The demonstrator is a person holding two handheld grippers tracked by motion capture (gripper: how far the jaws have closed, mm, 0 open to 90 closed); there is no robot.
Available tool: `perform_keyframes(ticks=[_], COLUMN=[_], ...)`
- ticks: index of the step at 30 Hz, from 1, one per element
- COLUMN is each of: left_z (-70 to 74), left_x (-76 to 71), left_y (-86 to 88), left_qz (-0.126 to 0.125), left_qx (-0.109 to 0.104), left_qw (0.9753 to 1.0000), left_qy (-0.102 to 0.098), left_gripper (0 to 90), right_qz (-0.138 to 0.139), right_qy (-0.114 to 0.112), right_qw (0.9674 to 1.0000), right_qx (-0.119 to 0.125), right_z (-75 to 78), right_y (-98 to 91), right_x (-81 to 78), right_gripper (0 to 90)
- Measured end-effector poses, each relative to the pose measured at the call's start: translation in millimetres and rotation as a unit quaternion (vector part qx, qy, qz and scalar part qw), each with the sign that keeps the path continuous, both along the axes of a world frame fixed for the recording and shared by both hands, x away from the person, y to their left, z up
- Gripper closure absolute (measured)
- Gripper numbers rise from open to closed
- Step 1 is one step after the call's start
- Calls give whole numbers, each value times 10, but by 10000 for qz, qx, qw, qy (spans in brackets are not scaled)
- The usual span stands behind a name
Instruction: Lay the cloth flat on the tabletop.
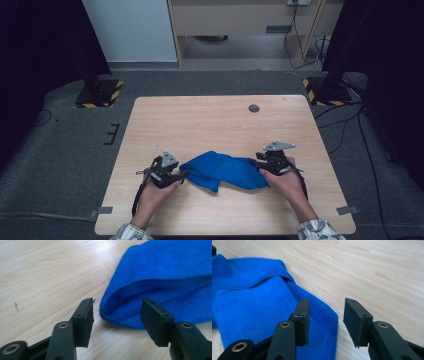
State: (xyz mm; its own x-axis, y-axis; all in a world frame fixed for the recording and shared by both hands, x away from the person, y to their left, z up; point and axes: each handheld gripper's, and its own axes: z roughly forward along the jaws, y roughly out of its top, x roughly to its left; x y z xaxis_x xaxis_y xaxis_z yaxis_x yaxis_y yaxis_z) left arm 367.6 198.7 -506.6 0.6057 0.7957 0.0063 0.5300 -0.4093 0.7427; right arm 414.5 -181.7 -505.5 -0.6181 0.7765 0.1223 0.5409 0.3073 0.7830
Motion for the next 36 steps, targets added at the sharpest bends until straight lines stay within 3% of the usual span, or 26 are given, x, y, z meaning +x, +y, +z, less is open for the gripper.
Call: perform_keyframes(ticks=[3,5,7,10,12,15,20,25,26,28,29,30,36], left_z=[15,51,59,48,49,60,67,51,35,29,19,15,-28], left_x=[-41,-55,-48,-39,-38,-44,-42,-23,-15,-16,-15,-9,27], left_y=[12,3,-14,-84,-148,-181,-228,-270,-294,-306,-328,-341,-419], left_qz=[-101,-190,-206,-334,-429,-508,-648,-700,-751,-781,-874,-907,-1001], left_qx=[-45,-247,-293,-335,-374,-427,-535,-578,-581,-571,-581,-592,-569], left_qw=[9999,9992,9990,9985,9980,9972,9956,9951,9949,9948,9939,9934,9927], left_qy=[-124,-265,-275,-269,-285,-338,-410,-393,-346,-326,-351,-367,-367], left_gripper=[376,356,342,319,307,286,256,232,230,228,221,208,196], right_qz=[23,21,11,72,101,59,144,229,262,318,372,382,420], right_qy=[-54,-72,-82,-104,-114,-35,325,376,420,400,423,420,405], right_qw=[10000,10000,10000,9999,9999,9999,9994,9990,9987,9986,9983,9983,9982], right_qx=[27,63,41,67,34,78,-38,-120,-105,-124,-129,-138,-148], right_z=[12,12,7,-17,-32,-57,-209,-246,-243,-243,-243,-243,-231], right_y=[30,78,97,190,232,265,297,296,298,295,297,297,302], right_x=[3,19,27,95,148,196,283,273,262,261,253,252,239], right_gripper=[564,582,597,690,695,683,572,563,635,678,781,814,880])
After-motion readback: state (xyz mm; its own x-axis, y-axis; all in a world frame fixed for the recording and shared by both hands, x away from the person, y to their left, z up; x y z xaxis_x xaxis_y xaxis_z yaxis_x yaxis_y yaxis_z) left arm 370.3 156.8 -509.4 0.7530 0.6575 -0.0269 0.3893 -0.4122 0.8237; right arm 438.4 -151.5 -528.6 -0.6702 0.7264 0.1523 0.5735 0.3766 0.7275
